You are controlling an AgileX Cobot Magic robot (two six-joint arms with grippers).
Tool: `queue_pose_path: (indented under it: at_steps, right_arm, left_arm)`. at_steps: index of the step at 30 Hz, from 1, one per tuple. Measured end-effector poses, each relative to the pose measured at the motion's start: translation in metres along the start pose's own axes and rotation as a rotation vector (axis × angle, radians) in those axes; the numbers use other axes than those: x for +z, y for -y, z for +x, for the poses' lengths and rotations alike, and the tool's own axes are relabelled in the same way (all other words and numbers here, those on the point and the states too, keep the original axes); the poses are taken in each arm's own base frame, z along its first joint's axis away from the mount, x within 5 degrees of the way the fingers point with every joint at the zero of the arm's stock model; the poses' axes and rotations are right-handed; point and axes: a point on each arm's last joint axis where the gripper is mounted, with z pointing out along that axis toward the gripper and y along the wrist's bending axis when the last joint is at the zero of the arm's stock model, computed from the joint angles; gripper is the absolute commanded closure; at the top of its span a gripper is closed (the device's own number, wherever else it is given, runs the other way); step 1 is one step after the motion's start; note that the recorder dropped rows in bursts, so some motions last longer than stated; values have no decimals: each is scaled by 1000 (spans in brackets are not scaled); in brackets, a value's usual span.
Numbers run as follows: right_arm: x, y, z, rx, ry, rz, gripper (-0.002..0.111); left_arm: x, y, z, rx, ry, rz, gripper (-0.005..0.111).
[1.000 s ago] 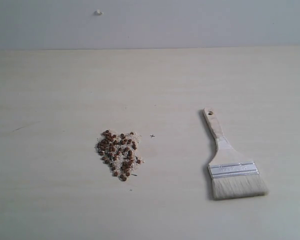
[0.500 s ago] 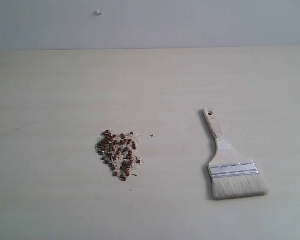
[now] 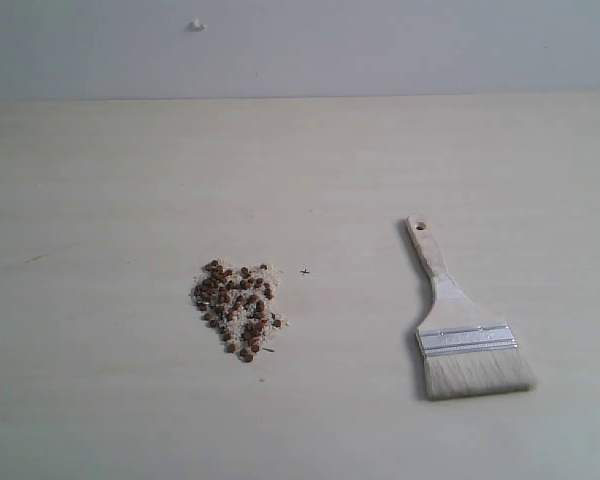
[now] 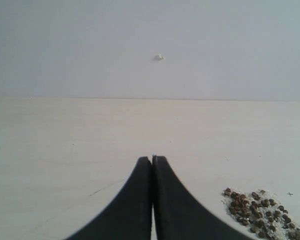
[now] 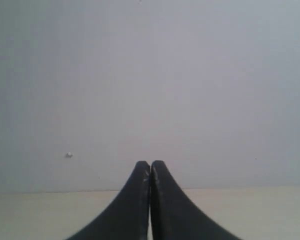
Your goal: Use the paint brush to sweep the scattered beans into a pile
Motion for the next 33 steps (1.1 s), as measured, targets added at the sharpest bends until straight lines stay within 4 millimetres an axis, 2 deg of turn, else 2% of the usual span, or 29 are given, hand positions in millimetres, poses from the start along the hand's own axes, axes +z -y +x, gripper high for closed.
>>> queue_pose_path:
  at_steps: [5,8,16,21,24,27,33]
  right_arm:
    - [0,-5,4,-57,-1,-55,108]
    - [0,-7,9,2,-61,-80,108]
    - [-2,0,27,-65,-235,-13,108]
    - [-3,5,50,-113,-307,1,108]
    - [-4,8,53,-127,-337,39,108]
    - [-5,15,53,-118,-336,169,108]
    - [-6,17,53,-112,-334,209,108]
  left_arm:
    - [0,0,0,0,0,0,107]
    - [0,0,0,0,0,0,107]
    - [0,0,0,0,0,0,107]
    - [0,0,0,0,0,0,107]
    - [0,0,0,0,0,0,107]
    - [0,0,0,0,0,0,107]
    - [0,0,0,0,0,0,107]
